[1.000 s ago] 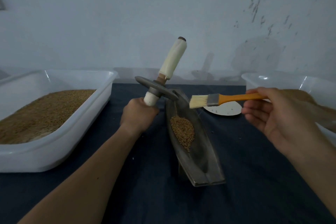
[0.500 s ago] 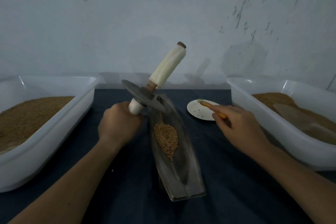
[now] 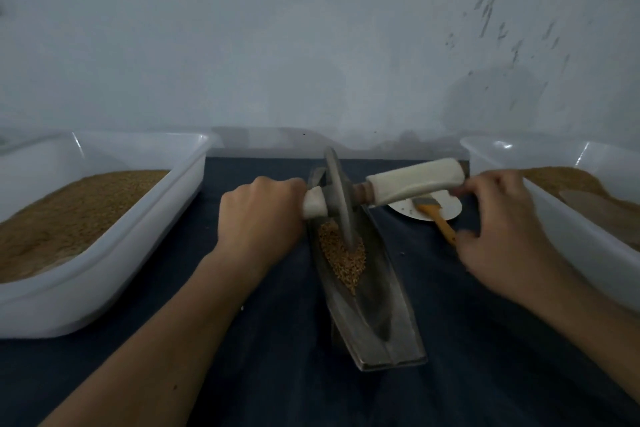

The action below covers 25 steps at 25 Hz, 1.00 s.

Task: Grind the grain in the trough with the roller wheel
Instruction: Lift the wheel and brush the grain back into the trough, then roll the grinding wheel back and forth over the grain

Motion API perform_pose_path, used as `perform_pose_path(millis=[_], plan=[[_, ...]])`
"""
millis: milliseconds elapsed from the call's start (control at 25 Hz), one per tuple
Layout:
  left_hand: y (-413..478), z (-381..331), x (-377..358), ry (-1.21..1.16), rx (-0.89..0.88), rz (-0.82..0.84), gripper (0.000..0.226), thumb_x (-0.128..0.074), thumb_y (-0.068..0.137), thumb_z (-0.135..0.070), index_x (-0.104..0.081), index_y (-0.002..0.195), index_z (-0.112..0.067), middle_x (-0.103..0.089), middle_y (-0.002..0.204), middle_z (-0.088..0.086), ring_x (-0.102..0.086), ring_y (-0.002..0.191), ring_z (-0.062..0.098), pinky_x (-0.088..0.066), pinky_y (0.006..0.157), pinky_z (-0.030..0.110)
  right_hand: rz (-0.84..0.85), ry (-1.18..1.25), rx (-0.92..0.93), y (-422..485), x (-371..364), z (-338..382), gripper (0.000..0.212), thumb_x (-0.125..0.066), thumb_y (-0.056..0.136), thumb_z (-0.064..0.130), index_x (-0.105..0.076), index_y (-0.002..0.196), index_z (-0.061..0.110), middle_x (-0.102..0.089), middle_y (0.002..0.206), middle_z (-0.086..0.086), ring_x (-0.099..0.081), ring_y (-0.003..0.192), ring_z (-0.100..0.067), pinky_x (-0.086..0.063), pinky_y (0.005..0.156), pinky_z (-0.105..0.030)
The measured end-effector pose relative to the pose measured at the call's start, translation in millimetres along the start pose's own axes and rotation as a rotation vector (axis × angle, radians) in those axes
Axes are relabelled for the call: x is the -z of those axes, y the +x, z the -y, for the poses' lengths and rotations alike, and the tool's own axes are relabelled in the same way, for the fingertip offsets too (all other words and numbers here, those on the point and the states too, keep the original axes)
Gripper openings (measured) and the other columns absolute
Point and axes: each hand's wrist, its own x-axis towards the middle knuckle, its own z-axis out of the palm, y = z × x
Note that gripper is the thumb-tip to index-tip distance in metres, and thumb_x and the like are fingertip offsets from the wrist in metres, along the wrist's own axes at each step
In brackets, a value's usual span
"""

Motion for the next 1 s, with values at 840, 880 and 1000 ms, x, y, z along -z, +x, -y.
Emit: perform_pose_path(millis=[840,880,1000], plan=[[12.9,1.5,1.3,0.052,-0.100,0.237,0.008,-0.062,0.089,-0.033,-0.057,0.095,-0.031,-0.038,0.071,-0.008,-0.042,0.063,0.018,-0.033,0.056,0.034,0.299,-0.484,0.418,71.6,-34.3,55.1,0.030,-0.063,0.088,0.050,-0.041,0.071,0.036,-0.050,0.076,0.010,-0.056,0.071,-0.019,-0.036,0.054,-0.030],[5.1,5.1,4.8,0.036,-0.119,0.254,0.009,-0.063,0.087,-0.036,-0.055,0.092,-0.034,-0.038,0.070,-0.010,-0.041,0.060,0.015,-0.032,0.054,0.033,0.282,-0.508,0.430,63.1,-31.9,52.0,0.034,-0.062,0.087,0.049,-0.037,0.069,0.035,-0.050,0.076,0.010,-0.054,0.068,-0.016,-0.031,0.051,-0.028],[-12.9,7.7,11.1,0.097,-0.213,0.182,0.027,-0.069,0.078,-0.038,-0.042,0.075,-0.037,-0.033,0.061,-0.011,-0.028,0.048,0.009,-0.016,0.044,0.026,0.181,-0.550,0.469,35.7,-31.8,34.0,0.039,-0.060,0.080,0.048,-0.026,0.065,0.035,-0.044,0.069,0.010,-0.038,0.056,-0.006,-0.018,0.045,-0.024]])
